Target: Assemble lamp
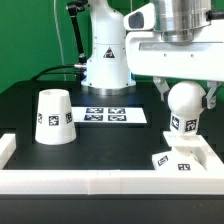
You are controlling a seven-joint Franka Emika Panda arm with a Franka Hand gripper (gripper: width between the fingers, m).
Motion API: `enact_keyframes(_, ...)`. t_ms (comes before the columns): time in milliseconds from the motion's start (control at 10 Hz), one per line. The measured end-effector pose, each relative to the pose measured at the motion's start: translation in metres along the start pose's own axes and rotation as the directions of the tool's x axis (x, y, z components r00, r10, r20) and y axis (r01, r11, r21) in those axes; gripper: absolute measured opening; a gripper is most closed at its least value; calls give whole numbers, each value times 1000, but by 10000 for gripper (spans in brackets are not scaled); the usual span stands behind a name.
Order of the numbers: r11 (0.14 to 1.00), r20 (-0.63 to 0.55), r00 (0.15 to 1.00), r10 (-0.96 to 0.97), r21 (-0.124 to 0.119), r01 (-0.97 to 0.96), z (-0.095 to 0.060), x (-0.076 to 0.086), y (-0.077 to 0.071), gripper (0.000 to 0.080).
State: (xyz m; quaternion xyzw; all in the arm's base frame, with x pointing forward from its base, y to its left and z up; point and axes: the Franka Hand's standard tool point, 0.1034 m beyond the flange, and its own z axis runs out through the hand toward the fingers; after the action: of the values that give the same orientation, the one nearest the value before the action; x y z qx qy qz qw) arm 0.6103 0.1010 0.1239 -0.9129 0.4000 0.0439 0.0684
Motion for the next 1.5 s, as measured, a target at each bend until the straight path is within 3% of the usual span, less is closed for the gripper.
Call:
enact_keyframes(500, 897, 8, 897, 442, 15, -442, 0, -8, 5, 579)
enact_keyframes(700, 858, 18, 858, 513, 20, -514, 0, -9, 2, 579)
enact_keyframes(800, 859, 20, 860, 511, 20, -511, 0, -10, 2, 579)
enact_keyframes(900, 873, 19, 873, 487, 20, -488, 0, -10, 2, 676)
enact_keyframes(1300, 993, 0, 993, 120, 10, -120, 1, -11, 3, 698)
enact_keyframes(1500, 1000, -1, 1000, -27, 7, 27, 3, -12, 5, 699)
